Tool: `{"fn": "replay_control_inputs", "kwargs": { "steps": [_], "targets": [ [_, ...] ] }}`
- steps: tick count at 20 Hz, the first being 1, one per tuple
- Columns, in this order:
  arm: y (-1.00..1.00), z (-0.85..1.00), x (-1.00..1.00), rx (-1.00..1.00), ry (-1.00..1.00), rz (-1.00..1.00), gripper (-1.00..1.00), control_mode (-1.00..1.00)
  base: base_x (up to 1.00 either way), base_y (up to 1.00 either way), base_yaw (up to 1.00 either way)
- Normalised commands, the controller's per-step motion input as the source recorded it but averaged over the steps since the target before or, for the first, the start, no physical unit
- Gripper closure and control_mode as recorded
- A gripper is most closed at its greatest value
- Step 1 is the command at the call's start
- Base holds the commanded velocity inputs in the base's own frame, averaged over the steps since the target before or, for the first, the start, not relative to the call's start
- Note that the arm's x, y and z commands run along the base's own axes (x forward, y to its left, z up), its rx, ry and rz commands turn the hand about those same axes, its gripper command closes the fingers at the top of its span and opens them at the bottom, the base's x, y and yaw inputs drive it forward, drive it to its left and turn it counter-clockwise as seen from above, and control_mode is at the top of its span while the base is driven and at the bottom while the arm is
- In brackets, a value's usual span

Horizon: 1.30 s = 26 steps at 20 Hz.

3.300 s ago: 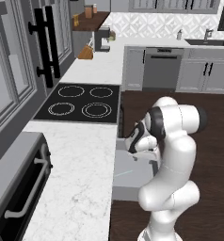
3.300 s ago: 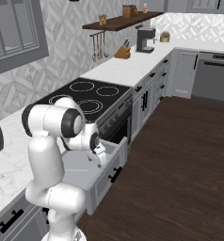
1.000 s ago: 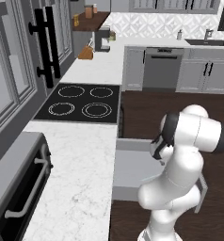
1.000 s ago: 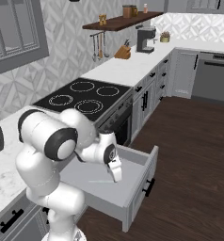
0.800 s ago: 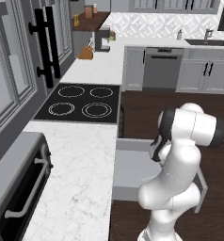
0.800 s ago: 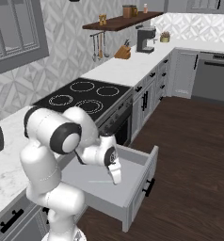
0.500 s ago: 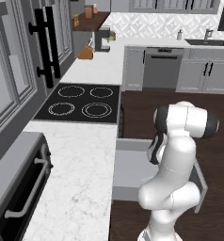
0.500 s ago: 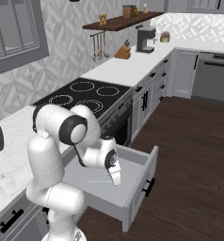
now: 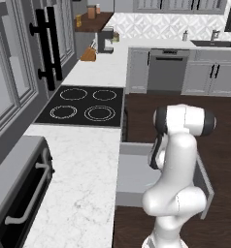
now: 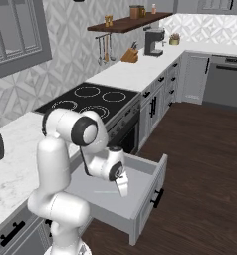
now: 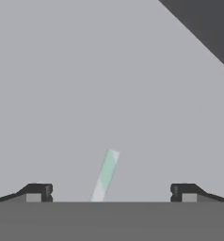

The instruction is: Take a straw from the drawer in front and place it inside the glass cup on the dining counter.

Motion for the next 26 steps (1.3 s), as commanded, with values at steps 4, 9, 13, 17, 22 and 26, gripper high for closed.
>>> {"fn": "replay_control_inputs", "kwargs": {
  "steps": [4, 9, 13, 17, 22, 26],
  "targets": [
    [0.00, -0.33, 0.00, 0.01, -0.02, 0.00, -1.00, -1.00, 0.00, 0.00, 0.00],
    [0.00, -0.30, 0.03, 0.00, -0.01, -0.02, -1.00, -1.00, 0.00, 0.00, 0.00],
    [0.00, -0.28, 0.17, 0.00, 0.00, -0.02, -1.00, -1.00, 0.00, 0.00, 0.00],
    [0.00, -0.30, 0.12, 0.00, 0.00, -0.01, -1.00, -1.00, 0.00, 0.00, 0.00],
    [0.00, -0.44, -0.04, 0.01, -0.02, -0.01, 1.00, -1.00, 0.00, 0.00, 0.00],
    [-0.14, -0.56, -0.26, 0.06, -0.10, 0.00, 1.00, -1.00, 0.00, 0.00, 0.00]
  ]
}}
